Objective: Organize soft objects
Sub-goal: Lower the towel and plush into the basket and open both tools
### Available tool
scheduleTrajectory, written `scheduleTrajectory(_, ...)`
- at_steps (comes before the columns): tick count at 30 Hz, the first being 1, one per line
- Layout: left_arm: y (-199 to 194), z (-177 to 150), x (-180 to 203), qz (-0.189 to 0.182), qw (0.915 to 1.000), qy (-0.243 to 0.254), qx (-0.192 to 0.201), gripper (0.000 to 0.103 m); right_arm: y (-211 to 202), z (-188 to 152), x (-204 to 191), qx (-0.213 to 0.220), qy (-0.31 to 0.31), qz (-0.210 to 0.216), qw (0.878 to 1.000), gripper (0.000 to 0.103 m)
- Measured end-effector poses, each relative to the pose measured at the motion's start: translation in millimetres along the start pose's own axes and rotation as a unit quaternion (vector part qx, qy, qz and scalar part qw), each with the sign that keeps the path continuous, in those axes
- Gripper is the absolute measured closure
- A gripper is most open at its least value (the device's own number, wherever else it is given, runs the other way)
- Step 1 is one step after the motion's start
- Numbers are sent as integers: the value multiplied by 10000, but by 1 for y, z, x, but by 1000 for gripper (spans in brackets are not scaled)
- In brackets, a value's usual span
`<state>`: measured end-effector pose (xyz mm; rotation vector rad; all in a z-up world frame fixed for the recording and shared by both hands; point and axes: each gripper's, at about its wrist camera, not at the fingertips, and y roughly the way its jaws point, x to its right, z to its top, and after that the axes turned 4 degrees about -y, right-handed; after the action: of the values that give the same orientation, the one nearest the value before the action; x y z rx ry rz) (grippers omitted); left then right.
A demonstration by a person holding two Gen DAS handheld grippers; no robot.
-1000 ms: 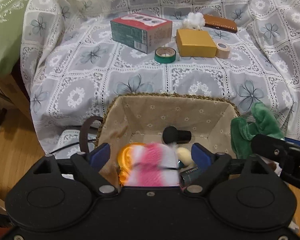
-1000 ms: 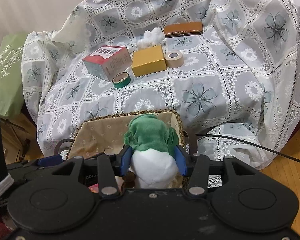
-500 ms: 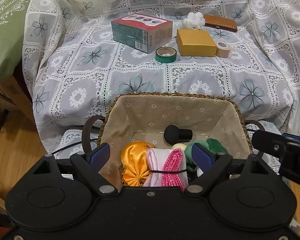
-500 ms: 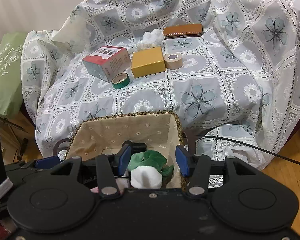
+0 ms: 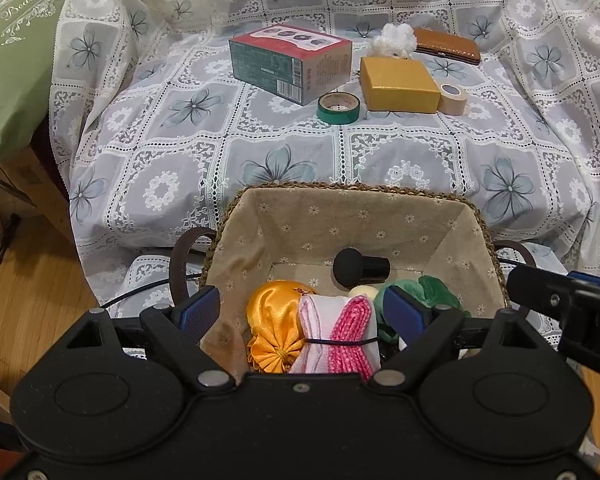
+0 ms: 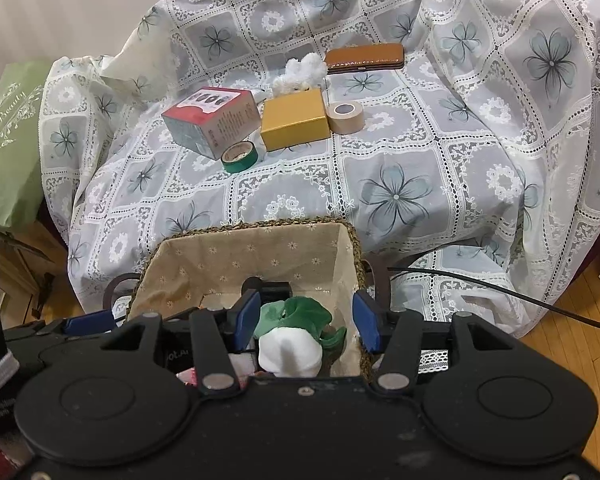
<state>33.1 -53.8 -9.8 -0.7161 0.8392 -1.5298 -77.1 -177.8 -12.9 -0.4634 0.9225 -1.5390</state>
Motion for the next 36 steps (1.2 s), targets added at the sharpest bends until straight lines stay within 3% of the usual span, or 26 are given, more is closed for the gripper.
scheduleTrajectory(36,5,1,-2,18,10000,-32,-64,16,7,5,2,-44,-95,-25,9999,40)
